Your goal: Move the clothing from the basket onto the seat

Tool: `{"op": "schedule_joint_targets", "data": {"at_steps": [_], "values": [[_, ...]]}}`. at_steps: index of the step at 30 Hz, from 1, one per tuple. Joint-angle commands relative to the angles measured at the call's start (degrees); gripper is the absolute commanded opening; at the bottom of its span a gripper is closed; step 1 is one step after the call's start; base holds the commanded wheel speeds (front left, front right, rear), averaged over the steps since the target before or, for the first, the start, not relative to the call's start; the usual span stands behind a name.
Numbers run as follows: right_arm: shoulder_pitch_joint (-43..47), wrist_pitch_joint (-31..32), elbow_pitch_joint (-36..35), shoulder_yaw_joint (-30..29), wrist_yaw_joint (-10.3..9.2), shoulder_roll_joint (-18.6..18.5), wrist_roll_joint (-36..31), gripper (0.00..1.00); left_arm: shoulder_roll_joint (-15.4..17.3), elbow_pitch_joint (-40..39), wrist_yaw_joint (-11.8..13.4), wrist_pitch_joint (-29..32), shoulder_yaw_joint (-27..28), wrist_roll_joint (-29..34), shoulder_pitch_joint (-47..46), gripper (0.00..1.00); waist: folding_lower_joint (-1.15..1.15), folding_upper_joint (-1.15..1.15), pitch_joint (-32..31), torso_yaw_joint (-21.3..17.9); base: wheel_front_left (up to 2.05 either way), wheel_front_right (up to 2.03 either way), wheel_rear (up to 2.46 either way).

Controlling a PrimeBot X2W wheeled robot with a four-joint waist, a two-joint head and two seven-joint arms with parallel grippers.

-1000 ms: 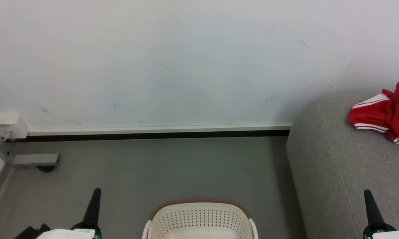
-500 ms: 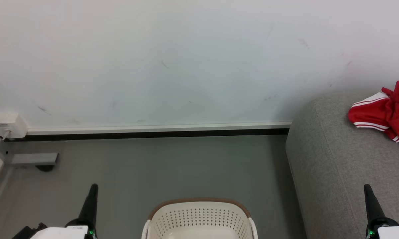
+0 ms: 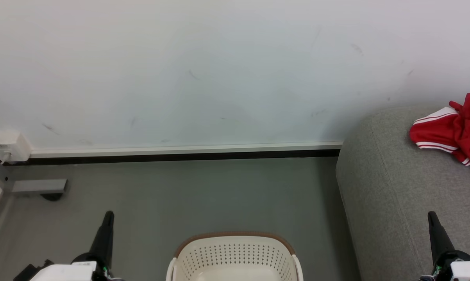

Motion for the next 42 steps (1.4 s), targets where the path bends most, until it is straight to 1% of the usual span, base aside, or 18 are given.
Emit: {"op": "schedule_joint_targets", "data": {"at_steps": [1,13,42], "values": [[-1.1,0.5,0.0,-0.3,-0.13,-0.5,1.8,0.0,0.1,-0.3,-0.3,0.5,0.5,-1.6,-0.6,0.0,0.0,0.0,0.1,0.0,0.0,0.0,0.0],[-1.8,1.6,0.1,-0.4,-0.14,-0.5,5.9,0.0,0.0,-0.7,-0.4,1.6,1.0,-5.6,-1.0,0.0,0.0,0.0,0.3,-0.2,0.0,0.0,0.0],[-1.8,1.5,0.1,-0.4,-0.14,-0.5,5.6,0.0,0.0,-0.7,-0.4,1.6,1.0,-5.4,-1.0,0.0,0.0,0.0,0.3,-0.2,0.0,0.0,0.0]]}}
